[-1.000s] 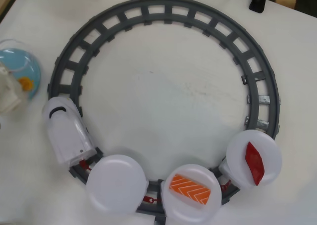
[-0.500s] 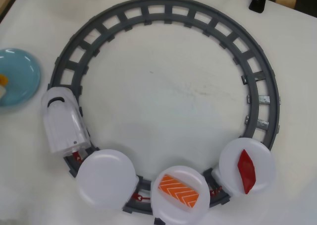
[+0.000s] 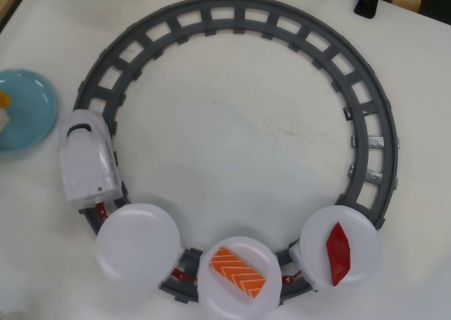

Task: Pick up the sushi from the Shinkansen and put it on the blue dish

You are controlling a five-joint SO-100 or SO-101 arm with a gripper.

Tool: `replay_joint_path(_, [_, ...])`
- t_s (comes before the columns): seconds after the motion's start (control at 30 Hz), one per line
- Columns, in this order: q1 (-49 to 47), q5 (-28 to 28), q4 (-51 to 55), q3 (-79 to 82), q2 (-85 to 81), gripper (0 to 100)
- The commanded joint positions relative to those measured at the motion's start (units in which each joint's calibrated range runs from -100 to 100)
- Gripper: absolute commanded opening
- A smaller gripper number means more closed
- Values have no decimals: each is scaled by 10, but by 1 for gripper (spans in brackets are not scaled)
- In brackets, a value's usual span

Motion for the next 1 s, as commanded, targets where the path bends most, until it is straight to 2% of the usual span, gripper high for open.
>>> replay_joint_path(0.0, [6, -3, -4, -24, -7, 22])
replay_joint_path(0.07, [6, -1, -2, -24, -8, 27])
replay_joint_path(0.3, [16, -3, 15, -26, -34, 26])
replay_joint_path(0.4, [21, -8, 26, 7, -96, 26])
replay_joint_path(0.5, [21, -37, 11, 63, -194, 25])
replay_joint_path(0.63, [2, -60, 26, 184, -357, 16])
replay_joint_path(0.77, [-14, -127, 62, 295, -497, 2])
replay_joint_path(0.87, [-16, -174, 63, 384, -585, 3])
replay_joint_path(0.97, [-19, -188, 27, 484, -661, 3])
